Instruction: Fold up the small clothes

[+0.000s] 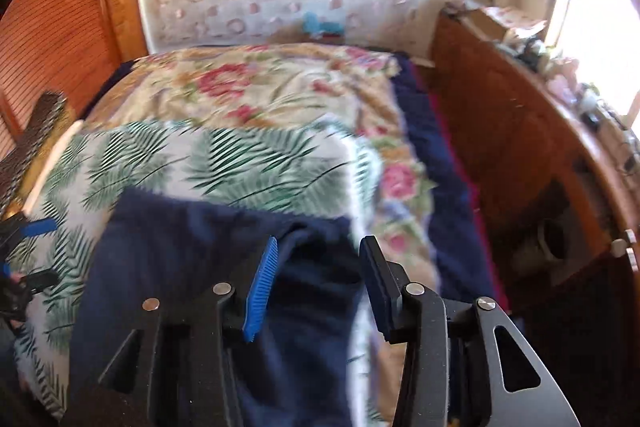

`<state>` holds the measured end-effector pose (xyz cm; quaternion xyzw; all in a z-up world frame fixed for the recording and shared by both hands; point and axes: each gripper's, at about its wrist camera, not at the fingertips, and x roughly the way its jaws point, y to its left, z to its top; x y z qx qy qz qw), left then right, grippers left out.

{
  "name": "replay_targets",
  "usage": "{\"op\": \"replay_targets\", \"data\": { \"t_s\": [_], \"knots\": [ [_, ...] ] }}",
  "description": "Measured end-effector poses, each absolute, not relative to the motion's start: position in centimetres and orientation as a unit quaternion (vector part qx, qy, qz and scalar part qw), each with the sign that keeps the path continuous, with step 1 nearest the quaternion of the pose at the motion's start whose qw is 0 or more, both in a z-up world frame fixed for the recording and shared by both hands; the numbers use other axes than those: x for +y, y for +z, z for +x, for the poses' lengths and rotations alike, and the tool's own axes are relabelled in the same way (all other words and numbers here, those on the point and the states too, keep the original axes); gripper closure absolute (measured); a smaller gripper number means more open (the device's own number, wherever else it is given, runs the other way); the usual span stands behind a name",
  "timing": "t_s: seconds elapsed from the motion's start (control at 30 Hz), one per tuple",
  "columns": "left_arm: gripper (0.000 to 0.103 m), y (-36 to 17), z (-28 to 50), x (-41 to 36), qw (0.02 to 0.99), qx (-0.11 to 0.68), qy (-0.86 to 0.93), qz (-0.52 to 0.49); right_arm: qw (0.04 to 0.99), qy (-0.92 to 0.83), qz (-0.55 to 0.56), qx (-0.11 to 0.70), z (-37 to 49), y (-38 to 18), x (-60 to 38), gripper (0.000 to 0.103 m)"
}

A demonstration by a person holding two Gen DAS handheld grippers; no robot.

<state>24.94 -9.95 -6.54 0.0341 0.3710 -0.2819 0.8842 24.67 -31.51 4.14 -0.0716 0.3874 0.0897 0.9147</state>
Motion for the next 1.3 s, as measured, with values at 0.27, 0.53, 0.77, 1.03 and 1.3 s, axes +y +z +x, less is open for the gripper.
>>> {"op": "replay_targets", "data": {
  "t_s": [0.27,0.53,0.77,1.03,1.3],
  "knots": [
    [0.020,-6.7,24.5,-12.2,0.877,0.384,-0.283,0.061,0.892,0.111,-0.139,0.414,27.5,1.0,-29.0,0.060],
    [0.020,-7.1,24.1,-14.2,0.869,0.394,-0.285,0.089,0.918,0.068,-0.070,0.385,27.6,2.7,-33.4,0.095],
    [0.020,-6.7,24.7,-15.5,0.867,0.398,-0.283,0.094,0.927,0.031,-0.055,0.371,28.0,1.6,-35.0,0.078],
    [0.020,-6.2,28.2,-16.4,0.872,0.396,-0.265,0.111,0.943,0.008,-0.050,0.329,28.6,1.9,-35.1,0.078],
    [0.029,-7.6,33.8,-15.6,0.868,0.424,-0.248,0.071,0.931,0.027,-0.052,0.362,28.9,0.7,-35.0,0.074]
  ]
}}
